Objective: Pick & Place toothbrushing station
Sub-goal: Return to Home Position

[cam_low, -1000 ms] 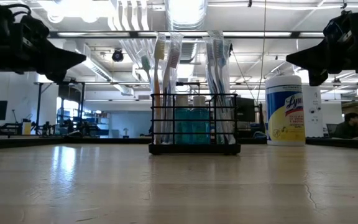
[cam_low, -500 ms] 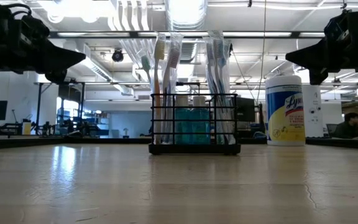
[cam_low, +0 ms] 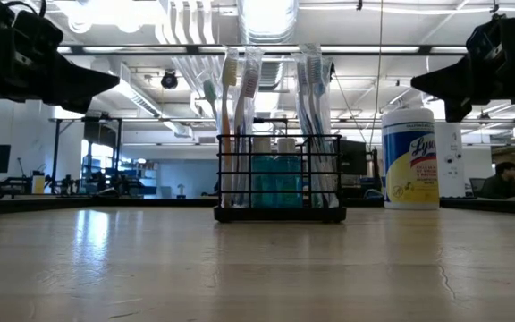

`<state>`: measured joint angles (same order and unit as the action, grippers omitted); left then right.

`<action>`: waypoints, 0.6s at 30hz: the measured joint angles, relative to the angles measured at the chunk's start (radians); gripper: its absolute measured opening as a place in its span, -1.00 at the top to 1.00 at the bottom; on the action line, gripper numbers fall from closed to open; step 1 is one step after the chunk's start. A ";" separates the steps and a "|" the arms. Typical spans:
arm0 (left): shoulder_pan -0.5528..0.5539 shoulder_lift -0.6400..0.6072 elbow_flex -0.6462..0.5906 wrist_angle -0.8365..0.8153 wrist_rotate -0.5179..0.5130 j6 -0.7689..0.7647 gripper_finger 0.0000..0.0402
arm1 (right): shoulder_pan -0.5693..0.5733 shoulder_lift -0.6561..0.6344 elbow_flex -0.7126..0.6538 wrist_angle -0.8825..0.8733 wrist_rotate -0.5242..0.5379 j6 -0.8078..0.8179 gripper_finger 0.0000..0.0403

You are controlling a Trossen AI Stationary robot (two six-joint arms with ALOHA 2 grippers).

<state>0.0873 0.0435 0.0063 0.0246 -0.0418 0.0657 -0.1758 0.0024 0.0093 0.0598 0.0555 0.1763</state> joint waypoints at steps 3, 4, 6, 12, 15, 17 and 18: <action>0.003 -0.014 0.000 -0.001 -0.003 0.010 1.00 | 0.001 0.000 0.000 -0.016 -0.002 -0.016 0.96; 0.003 -0.017 0.000 -0.002 -0.005 0.010 1.00 | 0.001 0.000 0.000 -0.025 -0.002 -0.017 0.96; 0.003 -0.021 0.000 -0.002 -0.010 0.006 1.00 | 0.001 0.000 0.000 -0.040 -0.002 -0.015 0.96; 0.003 -0.018 0.000 -0.010 -0.029 -0.019 0.97 | 0.001 0.000 0.000 -0.044 -0.002 0.007 0.96; 0.003 -0.009 0.000 -0.011 -0.029 -0.020 0.91 | 0.001 0.001 0.000 -0.044 -0.002 0.008 0.96; 0.003 -0.005 0.000 -0.012 -0.029 -0.020 0.88 | 0.001 0.001 0.000 -0.043 -0.002 0.007 0.96; 0.003 -0.005 0.000 -0.012 -0.029 -0.021 0.87 | 0.001 0.001 0.000 -0.043 -0.002 0.007 0.96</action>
<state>0.0906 0.0388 0.0059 0.0123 -0.0704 0.0452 -0.1749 0.0036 0.0093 0.0166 0.0532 0.1837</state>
